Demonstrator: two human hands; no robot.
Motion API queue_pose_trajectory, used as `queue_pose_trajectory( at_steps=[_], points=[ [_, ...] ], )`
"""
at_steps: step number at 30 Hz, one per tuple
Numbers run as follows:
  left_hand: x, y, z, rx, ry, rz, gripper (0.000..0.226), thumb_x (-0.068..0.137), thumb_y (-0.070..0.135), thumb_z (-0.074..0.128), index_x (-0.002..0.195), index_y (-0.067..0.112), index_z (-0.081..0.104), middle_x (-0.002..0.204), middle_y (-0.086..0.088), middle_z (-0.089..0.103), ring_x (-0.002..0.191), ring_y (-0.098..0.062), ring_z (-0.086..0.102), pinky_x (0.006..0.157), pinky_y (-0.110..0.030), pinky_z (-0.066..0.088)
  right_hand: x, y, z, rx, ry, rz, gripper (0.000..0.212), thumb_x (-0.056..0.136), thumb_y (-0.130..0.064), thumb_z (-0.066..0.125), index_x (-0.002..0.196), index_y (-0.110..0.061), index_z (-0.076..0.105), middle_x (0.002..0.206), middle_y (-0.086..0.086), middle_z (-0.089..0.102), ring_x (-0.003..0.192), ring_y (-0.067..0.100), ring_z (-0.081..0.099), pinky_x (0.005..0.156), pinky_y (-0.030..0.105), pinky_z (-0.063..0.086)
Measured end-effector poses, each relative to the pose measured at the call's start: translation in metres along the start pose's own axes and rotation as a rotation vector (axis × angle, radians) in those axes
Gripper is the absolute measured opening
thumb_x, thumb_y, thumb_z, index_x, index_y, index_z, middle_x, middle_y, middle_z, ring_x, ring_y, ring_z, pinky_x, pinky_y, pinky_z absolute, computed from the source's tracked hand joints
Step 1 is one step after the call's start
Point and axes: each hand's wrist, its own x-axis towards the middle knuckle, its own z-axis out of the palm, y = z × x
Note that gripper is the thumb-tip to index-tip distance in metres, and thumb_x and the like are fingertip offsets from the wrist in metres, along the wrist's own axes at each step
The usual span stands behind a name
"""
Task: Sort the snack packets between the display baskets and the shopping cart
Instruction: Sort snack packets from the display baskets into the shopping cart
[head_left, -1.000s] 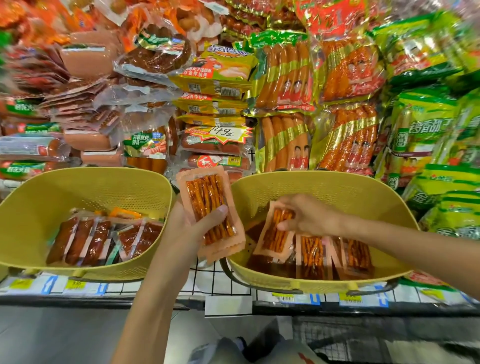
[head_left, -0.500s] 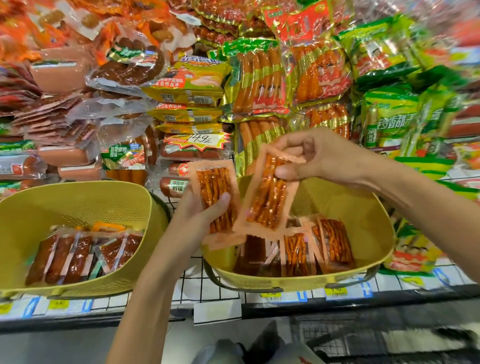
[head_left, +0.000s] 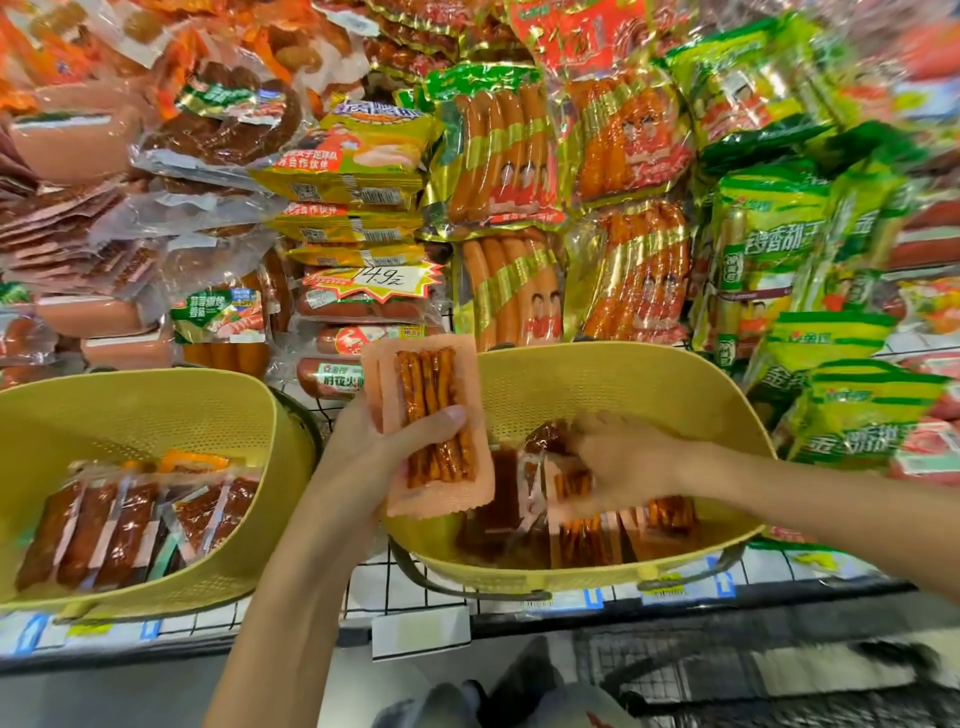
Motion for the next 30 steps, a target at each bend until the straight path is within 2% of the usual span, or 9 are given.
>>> queue_pose_trajectory(
  at_steps=[1,3,7,10,14,19,23,27,30],
  points=[
    [0.0,0.001,0.0,0.007,-0.004,-0.006,0.056,0.063,0.024,0.077,0.116,0.013,0.062,0.104,-0.006,0.073,0.097,-0.021,0.07,0.082,-0.038,0.056,0.004,-0.001,0.007,-0.171,-0.07,0.028,0.077,0.075,-0.074,0.049,0.12,-0.012,0.058,0.147,0.011,0.034,0.138,0.035,0.027,0.112,0.05,0.026],
    [0.0,0.003,0.002,0.002,-0.021,-0.015,0.06,0.06,0.026,0.077,0.116,0.015,0.062,0.104,-0.004,0.073,0.097,-0.021,0.07,0.081,-0.036,0.056,0.011,-0.002,0.01,-0.313,0.001,0.038,0.062,0.077,-0.06,0.063,0.116,-0.012,0.059,0.139,0.009,0.042,0.13,0.029,0.031,0.105,0.045,0.027],
    [-0.001,0.003,0.006,0.01,-0.012,-0.011,0.06,0.06,0.026,0.076,0.117,0.017,0.061,0.106,-0.003,0.073,0.099,-0.02,0.07,0.083,-0.037,0.055,0.019,0.008,0.004,-0.185,0.367,0.017,0.035,0.079,-0.037,0.072,0.105,-0.018,0.061,0.114,-0.001,0.058,0.114,0.02,0.047,0.089,0.034,0.033],
    [-0.001,0.002,0.007,0.007,-0.013,-0.014,0.054,0.065,0.022,0.074,0.117,0.015,0.062,0.105,-0.004,0.073,0.098,-0.02,0.07,0.081,-0.035,0.056,0.014,0.011,-0.001,0.257,0.323,-0.012,0.019,0.083,-0.027,0.071,0.087,-0.018,0.054,0.087,-0.005,0.059,0.091,0.019,0.056,0.066,0.022,0.042],
    [-0.002,0.004,0.007,0.037,0.071,0.0,0.054,0.063,0.025,0.074,0.115,0.018,0.062,0.101,0.001,0.074,0.094,-0.015,0.071,0.081,-0.034,0.057,-0.003,0.025,-0.026,0.991,0.388,-0.142,0.008,0.087,-0.006,0.061,0.088,-0.013,0.058,0.091,0.011,0.068,0.09,0.031,0.067,0.084,0.046,0.054],
    [0.0,0.008,0.01,0.127,0.148,0.055,0.052,0.067,0.032,0.074,0.116,0.022,0.059,0.106,0.005,0.072,0.1,-0.013,0.068,0.088,-0.036,0.052,-0.033,0.027,-0.065,1.498,0.523,-0.356,0.017,0.079,-0.006,0.063,0.095,-0.01,0.061,0.077,0.005,0.07,0.078,0.019,0.066,0.075,0.031,0.054],
    [0.002,0.009,0.019,0.107,-0.024,0.078,0.043,0.081,0.042,0.06,0.119,0.023,0.062,0.109,0.006,0.072,0.102,-0.009,0.068,0.084,-0.026,0.055,-0.041,-0.006,-0.073,1.6,0.547,-0.365,0.023,0.08,0.0,0.064,0.102,0.005,0.058,0.071,0.004,0.07,0.063,0.01,0.065,0.054,0.02,0.052],
    [0.002,0.006,0.03,0.021,-0.118,0.036,0.061,0.071,0.057,0.059,0.121,0.021,0.061,0.107,0.003,0.073,0.099,-0.012,0.07,0.075,-0.021,0.057,-0.044,-0.038,-0.066,1.526,0.764,-0.19,0.009,0.085,0.004,0.062,0.093,0.0,0.061,0.067,0.001,0.065,0.061,0.012,0.058,0.056,0.023,0.047],
    [0.006,0.0,0.035,-0.016,-0.084,0.033,0.057,0.063,0.036,0.073,0.115,0.016,0.064,0.1,-0.001,0.075,0.093,-0.017,0.072,0.072,-0.024,0.058,-0.049,-0.05,-0.056,1.443,0.902,-0.127,0.005,0.089,-0.009,0.062,0.094,-0.01,0.062,0.076,-0.001,0.065,0.07,0.01,0.06,0.063,0.017,0.048]
  ],
)
